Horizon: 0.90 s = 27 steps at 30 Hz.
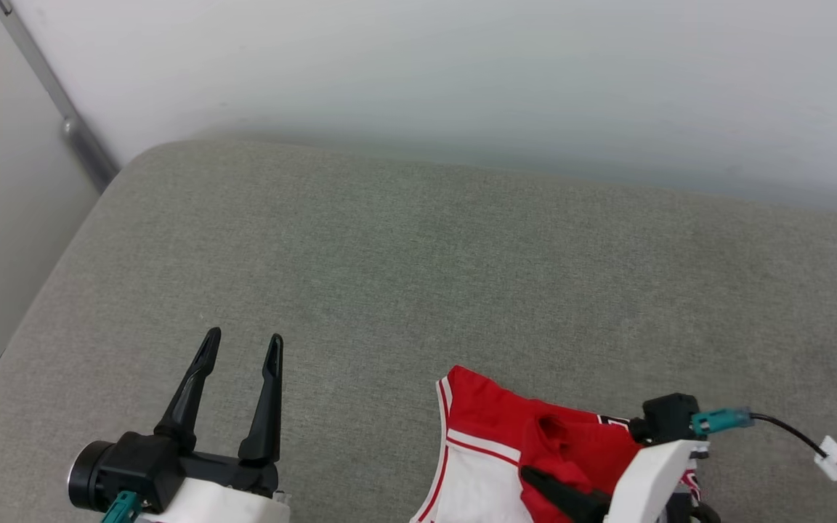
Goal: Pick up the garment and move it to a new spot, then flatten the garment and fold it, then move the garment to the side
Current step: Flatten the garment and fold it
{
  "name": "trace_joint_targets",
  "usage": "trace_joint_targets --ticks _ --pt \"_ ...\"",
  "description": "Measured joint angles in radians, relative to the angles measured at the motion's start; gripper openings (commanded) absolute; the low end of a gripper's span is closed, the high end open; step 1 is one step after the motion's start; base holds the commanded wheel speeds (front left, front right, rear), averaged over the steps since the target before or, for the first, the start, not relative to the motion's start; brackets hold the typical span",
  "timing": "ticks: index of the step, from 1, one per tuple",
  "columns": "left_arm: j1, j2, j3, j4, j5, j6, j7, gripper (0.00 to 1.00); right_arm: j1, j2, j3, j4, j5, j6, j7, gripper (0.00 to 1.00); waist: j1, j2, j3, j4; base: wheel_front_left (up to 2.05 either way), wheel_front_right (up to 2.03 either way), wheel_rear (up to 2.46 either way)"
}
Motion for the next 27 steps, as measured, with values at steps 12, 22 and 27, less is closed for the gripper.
trace_joint_targets --ticks 12,22,27 --pt "-0.004 0.002 0.002 0.002 -0.001 0.0 0.0 1.0 -0.119 0.0 0.114 0.163 0.031 0.0 -0.097 1.0 0.0 0.0 0.007 0.028 0.0 0.0 0.0" --pt "-0.007 0.002 0.02 0.006 0.012 0.0 0.0 1.0 -0.191 0.001 0.126 0.094 -0.012 0.0 -0.107 1.0 0.0 0.0 0.009 0.007 0.0 0.0 0.0" --pt "-0.015 0.002 0.019 0.005 0.014 0.0 0.0 1.0 -0.267 -0.007 0.026 0.026 -0.261 0.0 -0.131 1.0 -0.0001 0.0001 0.008 -0.015 0.0 0.0 0.0"
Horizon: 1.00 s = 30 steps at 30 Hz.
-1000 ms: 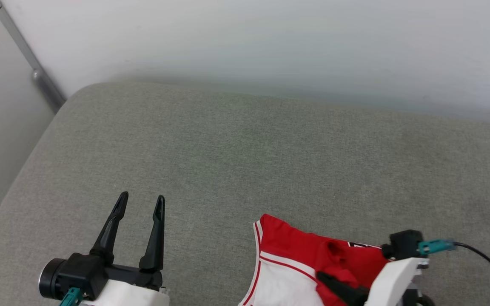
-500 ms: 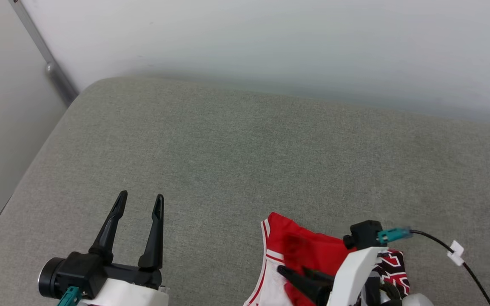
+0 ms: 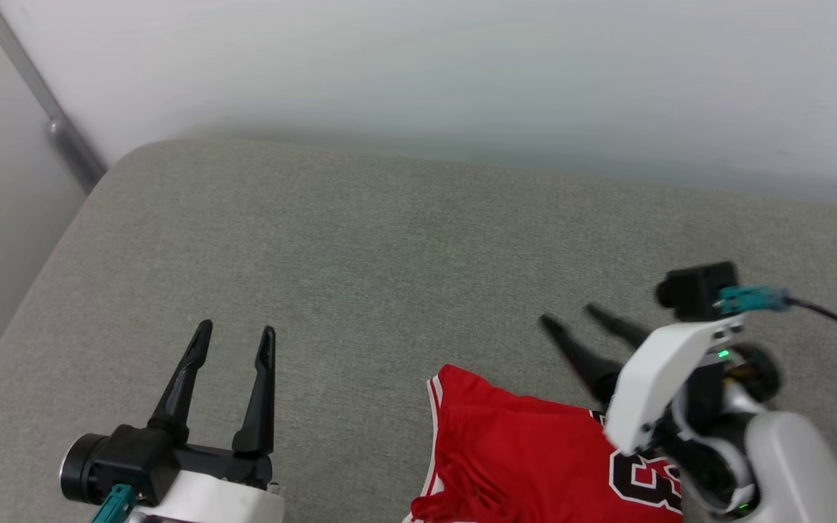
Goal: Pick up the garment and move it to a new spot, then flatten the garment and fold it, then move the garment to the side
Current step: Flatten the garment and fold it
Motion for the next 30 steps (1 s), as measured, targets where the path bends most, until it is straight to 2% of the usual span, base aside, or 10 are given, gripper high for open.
trace_joint_targets --ticks 2,4,9,11,17,22,30 --pt "-0.002 0.0 -0.003 0.001 0.0 0.0 0.0 1.0 -0.021 -0.047 -0.018 -0.027 -0.076 0.0 -0.031 1.0 0.0 0.0 0.001 -0.009 0.0 0.0 0.0" --pt "-0.004 0.001 -0.006 0.001 -0.001 0.0 0.0 1.0 -0.043 -0.121 -0.034 -0.05 -0.141 0.0 -0.089 1.0 0.0 0.0 0.001 -0.016 0.0 0.0 0.0" --pt "-0.006 -0.001 -0.02 0.003 -0.004 0.0 0.0 1.0 -0.03 -0.268 -0.134 -0.044 -0.244 0.0 -0.226 1.0 0.0 0.0 0.006 -0.028 0.0 0.0 0.0" --pt "-0.007 -0.002 -0.021 0.003 -0.007 0.0 0.0 1.0 -0.002 -0.292 -0.178 -0.043 -0.261 0.0 -0.289 1.0 0.0 0.0 0.008 -0.031 0.0 0.0 0.0" --pt "-0.004 -0.002 -0.023 0.0 -0.008 0.0 0.0 1.0 0.112 -0.292 -0.267 -0.092 -0.297 0.0 -0.517 1.0 0.0 0.0 0.019 -0.042 0.0 0.0 0.0" --pt "0.0 -0.003 -0.03 -0.006 -0.009 0.0 0.0 1.0 0.209 -0.198 -0.336 -0.149 -0.317 0.0 -0.648 1.0 0.0 -0.0001 0.025 -0.046 0.0 0.0 0.0" --pt "0.019 -0.005 -0.048 -0.02 -0.016 0.0 0.0 1.0 0.321 -0.08 -0.332 -0.204 -0.37 0.0 -0.725 1.0 0.0 0.0 0.02 -0.051 0.0 0.0 0.0"
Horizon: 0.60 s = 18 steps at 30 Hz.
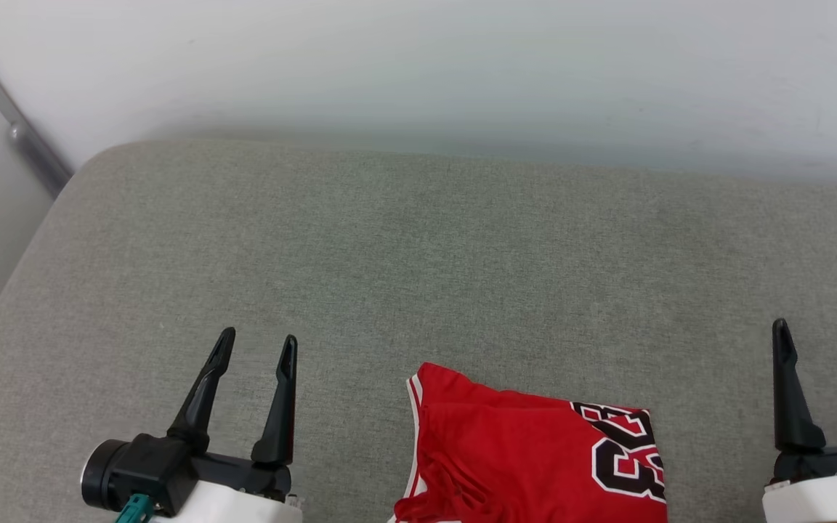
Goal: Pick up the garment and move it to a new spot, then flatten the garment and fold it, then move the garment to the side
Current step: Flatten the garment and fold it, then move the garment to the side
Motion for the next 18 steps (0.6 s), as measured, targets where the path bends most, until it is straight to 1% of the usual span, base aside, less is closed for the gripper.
trace_joint_targets --ticks 2,6,18 --pt "0.002 0.001 -0.003 -0.002 -0.001 0.0 0.0 1.0 0.016 0.022 0.002 -0.002 0.0 0.0 -0.004 1.0 0.0 0.0 -0.002 -0.001 0.0 0.0 0.0" --pt "0.006 0.001 -0.013 -0.003 -0.001 0.0 0.0 1.0 0.031 0.041 0.01 0.002 -0.001 0.0 -0.019 1.0 0.0 0.0 -0.005 -0.003 0.0 0.0 0.0" --pt "0.011 0.008 -0.012 0.005 -0.01 0.0 0.0 1.0 0.037 0.043 0.016 0.019 0.011 0.0 -0.019 1.0 0.0 0.0 -0.018 -0.005 0.0 0.0 0.0"
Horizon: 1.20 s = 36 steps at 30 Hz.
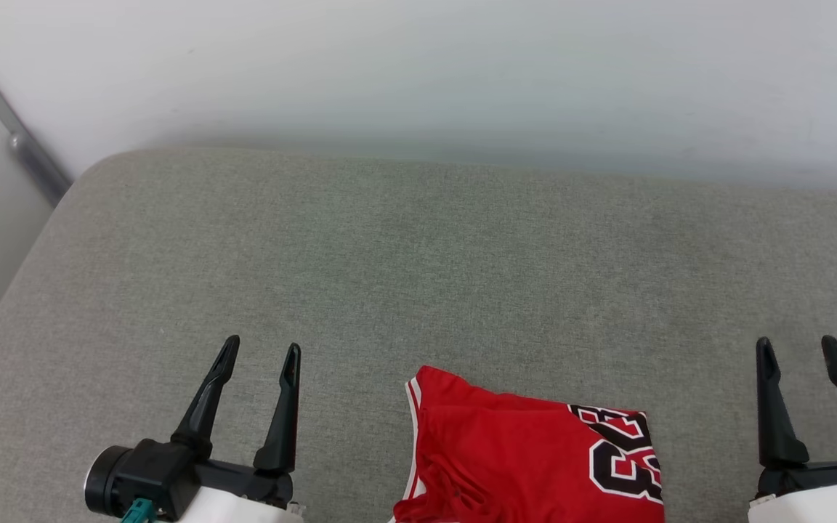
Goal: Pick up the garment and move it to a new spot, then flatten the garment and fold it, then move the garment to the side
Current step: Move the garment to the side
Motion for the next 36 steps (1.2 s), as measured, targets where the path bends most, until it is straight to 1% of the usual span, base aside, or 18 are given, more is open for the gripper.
trace_joint_targets --ticks 5,9,12,17,21,24,26,28,30,33,36 --pt "0.003 0.002 -0.007 0.0 0.001 0.0 0.0 1.0 0.0 -0.02 0.017 0.006 0.056 0.0 0.067 1.0 0.0 0.0 0.004 0.003 0.0 0.0 0.0" --pt "0.002 0.003 -0.017 0.0 0.002 0.0 0.0 1.0 0.002 -0.085 0.045 0.007 0.098 0.0 0.207 1.0 0.0 0.0 0.012 0.007 0.0 0.0 0.0" --pt "0.001 0.007 -0.02 0.0 0.001 0.0 0.0 1.0 0.017 -0.141 0.08 0.003 0.14 0.0 0.394 1.0 0.0 0.0 0.021 0.011 0.0 0.0 0.0" --pt "-0.015 0.009 -0.024 0.003 -0.001 0.0 0.0 1.0 0.029 -0.192 0.11 -0.064 0.253 0.0 0.707 1.0 0.0 0.0 0.049 0.022 0.0 0.0 0.0" --pt "-0.034 0.007 -0.028 0.004 -0.002 0.0 0.0 1.0 0.045 -0.192 0.103 -0.118 0.296 0.0 0.946 1.0 0.0 0.0 0.076 0.033 0.0 0.0 0.0" --pt "-0.045 0.006 -0.035 0.009 -0.003 0.0 0.0 1.0 0.043 -0.181 0.107 -0.14 0.298 0.0 1.075 1.0 0.0 0.0 0.094 0.045 0.0 0.0 0.0" --pt "-0.056 0.005 -0.039 0.012 -0.007 0.0 0.0 1.0 0.038 -0.156 0.109 -0.139 0.311 0.0 1.137 1.0 0.0 0.0 0.105 0.054 0.0 0.0 0.0" --pt "-0.064 0.004 -0.042 0.015 -0.008 0.0 0.0 1.0 0.024 -0.138 0.113 -0.126 0.313 0.0 1.174 1.0 0.0 0.0 0.117 0.062 0.0 0.0 0.0" --pt "-0.073 0.004 -0.046 0.019 -0.009 0.0 0.0 1.0 0.001 -0.139 0.111 -0.103 0.304 0.0 1.188 1.0 0.0 0.0 0.129 0.072 0.0 0.0 0.0" --pt "-0.083 0.003 -0.05 0.024 -0.009 0.0 0.0 1.0 -0.021 -0.119 0.122 -0.06 0.303 0.0 1.2 1.0 0.0 0.0 0.145 0.087 0.0 0.0 0.0" --pt "-0.092 0.002 -0.05 0.03 -0.009 0.0 0.0 1.0 -0.046 -0.112 0.135 -0.017 0.284 0.0 1.194 1.0 0.0 0.0 0.158 0.101 0.0 0.0 0.0"
